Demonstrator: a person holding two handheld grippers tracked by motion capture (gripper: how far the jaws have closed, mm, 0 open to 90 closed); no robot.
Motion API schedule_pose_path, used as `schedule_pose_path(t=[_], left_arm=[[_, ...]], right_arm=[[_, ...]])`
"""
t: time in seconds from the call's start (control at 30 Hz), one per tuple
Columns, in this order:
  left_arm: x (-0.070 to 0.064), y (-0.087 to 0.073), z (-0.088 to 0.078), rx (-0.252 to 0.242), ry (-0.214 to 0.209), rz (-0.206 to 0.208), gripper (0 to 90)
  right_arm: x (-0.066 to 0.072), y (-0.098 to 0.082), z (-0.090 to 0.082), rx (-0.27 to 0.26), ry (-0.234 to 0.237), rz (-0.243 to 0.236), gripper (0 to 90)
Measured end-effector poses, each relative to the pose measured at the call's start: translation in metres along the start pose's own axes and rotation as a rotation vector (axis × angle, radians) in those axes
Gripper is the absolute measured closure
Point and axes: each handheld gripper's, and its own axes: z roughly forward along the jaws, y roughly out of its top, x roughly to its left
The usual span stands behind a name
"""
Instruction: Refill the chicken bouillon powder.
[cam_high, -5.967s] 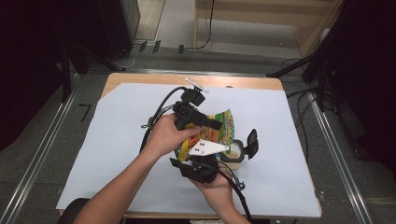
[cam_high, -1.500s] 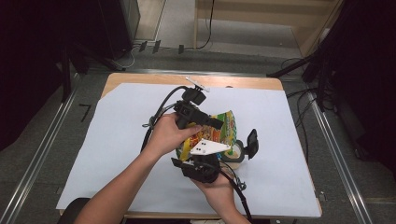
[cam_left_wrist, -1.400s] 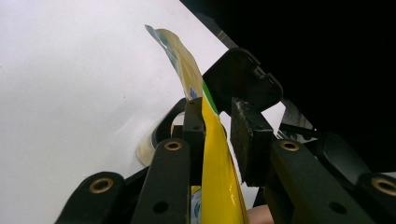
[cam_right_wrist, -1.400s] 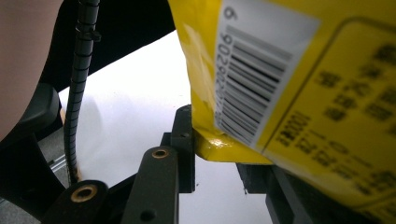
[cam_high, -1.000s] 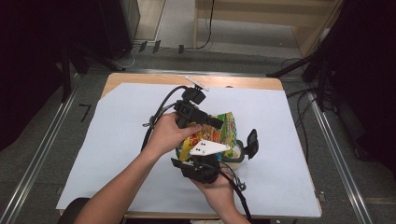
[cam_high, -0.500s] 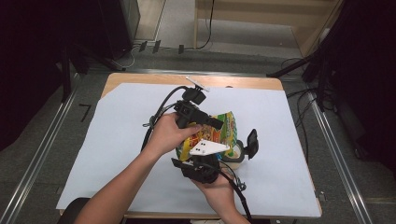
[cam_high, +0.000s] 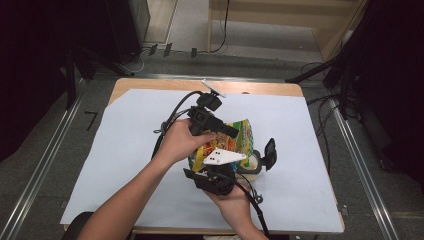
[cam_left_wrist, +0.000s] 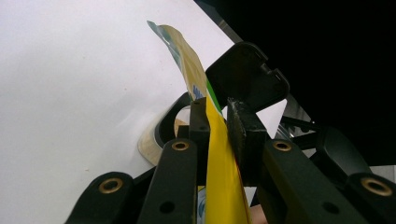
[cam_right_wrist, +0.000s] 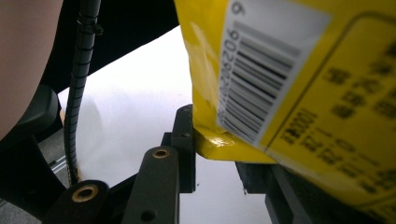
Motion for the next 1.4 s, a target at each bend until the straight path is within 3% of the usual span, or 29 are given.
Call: schedule_pose_path(t=[0.67, 0.97, 1.2, 1.4], left_arm=[[0.008, 0.005, 0.002, 0.01, -0.024, -0.016, 81.0], [0.005, 0.004, 0.003, 0.007, -0.018, -0.01, 80.9], [-0.005, 0.004, 0.004, 0.005, 0.016, 0.025, 80.8], [-0.002, 0.005, 0.003, 0.003, 0.006, 0.011, 80.1]], right_arm=[[-0.003, 0.003, 0.001, 0.016, -0.005, 0.007, 72.3], [-0.002, 0.003, 0.0, 0.014, -0.011, 0.007, 72.2], [-0.005, 0.001, 0.0, 0.014, -0.006, 0.021, 73.7], [-0.003, 0.003, -0.003, 0.004, 0.008, 0.019, 73.2]])
